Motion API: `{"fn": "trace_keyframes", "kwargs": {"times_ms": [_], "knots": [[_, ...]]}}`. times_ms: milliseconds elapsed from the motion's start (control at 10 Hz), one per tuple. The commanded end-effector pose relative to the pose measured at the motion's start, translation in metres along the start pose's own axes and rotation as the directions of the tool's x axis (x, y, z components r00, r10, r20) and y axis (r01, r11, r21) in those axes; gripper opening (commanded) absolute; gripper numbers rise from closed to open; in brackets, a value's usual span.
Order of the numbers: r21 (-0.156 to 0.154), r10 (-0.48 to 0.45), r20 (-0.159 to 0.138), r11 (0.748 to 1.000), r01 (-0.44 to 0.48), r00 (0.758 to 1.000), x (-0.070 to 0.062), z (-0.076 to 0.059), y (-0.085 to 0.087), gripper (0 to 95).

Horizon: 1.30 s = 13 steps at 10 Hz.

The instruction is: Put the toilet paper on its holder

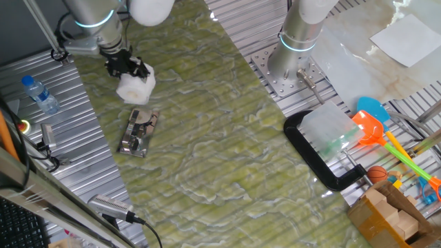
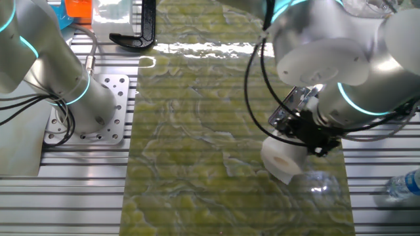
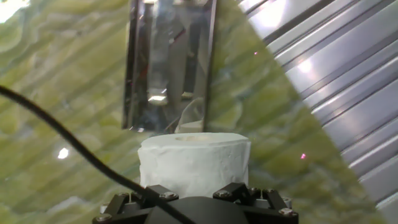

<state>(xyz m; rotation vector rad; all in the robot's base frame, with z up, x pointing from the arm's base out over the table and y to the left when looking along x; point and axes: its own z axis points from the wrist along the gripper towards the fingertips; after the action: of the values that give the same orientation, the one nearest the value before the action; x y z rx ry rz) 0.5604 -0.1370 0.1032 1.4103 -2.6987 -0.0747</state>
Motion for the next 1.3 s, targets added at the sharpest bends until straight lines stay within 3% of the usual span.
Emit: {"fn": "trace_keyframes", "kwargs": {"times_ms": [100,400,800,1300], "knots": [[0.002,0.018,0.002,1.0,-0.018,1.0,0.008,-0.002,0.011,0.0],[0.007,0.018,0.005,1.0,-0.018,1.0,0.01,0.001,0.018,0.0],[0.019,0.055,0.007,0.998,-0.056,0.998,-0.006,0.01,0.024,0.0],[0.027,0.077,0.023,0.997,-0.078,0.997,-0.015,0.015,0.026,0.0]]}}
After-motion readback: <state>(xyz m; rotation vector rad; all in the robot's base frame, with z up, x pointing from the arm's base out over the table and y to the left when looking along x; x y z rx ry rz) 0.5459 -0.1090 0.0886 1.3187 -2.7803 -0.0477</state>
